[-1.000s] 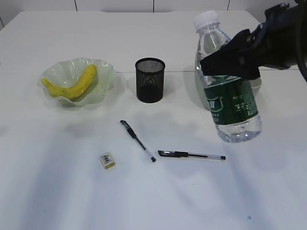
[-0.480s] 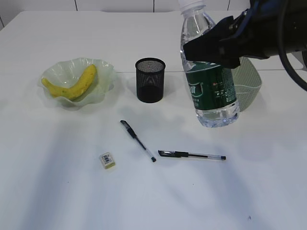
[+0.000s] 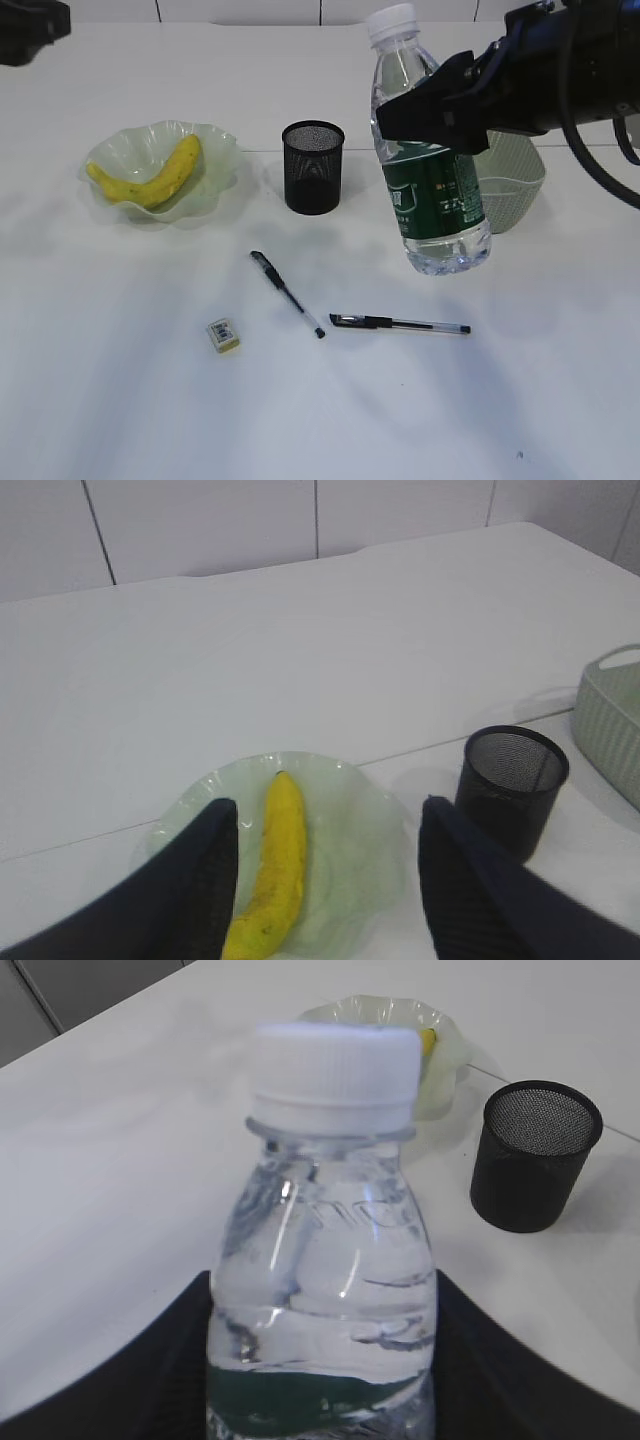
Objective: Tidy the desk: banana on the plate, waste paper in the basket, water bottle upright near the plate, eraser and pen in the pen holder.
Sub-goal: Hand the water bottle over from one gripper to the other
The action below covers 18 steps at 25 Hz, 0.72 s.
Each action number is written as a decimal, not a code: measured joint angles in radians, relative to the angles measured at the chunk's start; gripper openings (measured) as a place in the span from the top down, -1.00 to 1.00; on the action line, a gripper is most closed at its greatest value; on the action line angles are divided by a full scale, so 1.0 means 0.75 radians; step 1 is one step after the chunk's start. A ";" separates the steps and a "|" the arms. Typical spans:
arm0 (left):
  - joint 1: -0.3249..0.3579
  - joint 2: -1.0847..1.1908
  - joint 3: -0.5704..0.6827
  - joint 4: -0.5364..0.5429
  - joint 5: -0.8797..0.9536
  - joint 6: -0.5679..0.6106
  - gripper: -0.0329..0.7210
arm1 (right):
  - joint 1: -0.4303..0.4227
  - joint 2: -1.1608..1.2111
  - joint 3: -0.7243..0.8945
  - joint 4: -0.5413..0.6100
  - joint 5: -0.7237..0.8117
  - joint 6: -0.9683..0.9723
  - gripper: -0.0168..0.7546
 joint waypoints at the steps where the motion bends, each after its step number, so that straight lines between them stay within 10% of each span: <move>1: -0.018 0.000 0.038 0.008 -0.049 0.000 -0.18 | 0.000 0.003 0.000 0.000 -0.003 0.000 -0.11; 18: -0.082 0.002 0.123 0.012 -0.397 -0.058 -0.18 | 0.000 0.003 0.000 0.034 -0.055 0.000 -0.10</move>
